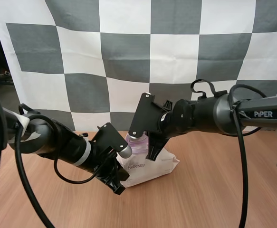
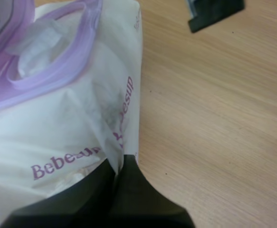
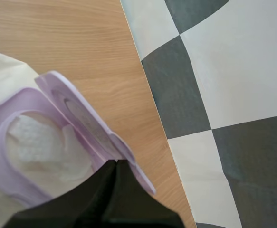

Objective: Open the wet wipes lid

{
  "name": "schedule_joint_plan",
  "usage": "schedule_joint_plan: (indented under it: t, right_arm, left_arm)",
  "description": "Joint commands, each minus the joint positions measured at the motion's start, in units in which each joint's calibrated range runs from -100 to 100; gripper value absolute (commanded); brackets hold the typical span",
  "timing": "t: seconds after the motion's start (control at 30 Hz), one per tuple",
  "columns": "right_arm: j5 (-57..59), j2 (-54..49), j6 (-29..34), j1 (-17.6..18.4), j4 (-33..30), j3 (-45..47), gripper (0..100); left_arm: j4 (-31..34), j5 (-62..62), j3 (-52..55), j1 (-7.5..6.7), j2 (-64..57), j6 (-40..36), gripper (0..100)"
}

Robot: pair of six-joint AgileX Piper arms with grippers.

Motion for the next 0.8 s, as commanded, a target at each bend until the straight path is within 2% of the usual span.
schedule_joint_plan:
  t: [0.0, 0.43, 0.77]
  right_arm:
    - [0.1, 1.7, 0.0, 0.0, 0.0, -1.5, 0]
    - [-0.3, 13.9, 0.0, 0.0, 0.0, -11.6, 0]
    - [-3.6, 19.4, 0.0, 0.0, 0.0, -13.1, 0]
  left_arm:
    - [0.6, 0.0, -0.1, 0.04, -0.3, 0.0, 0]
    - [2.3, 0.2, -0.1, 0.04, -3.3, -0.2, 0]
    - [4.6, -1.7, -0.1, 0.04, -3.3, -0.5, 0]
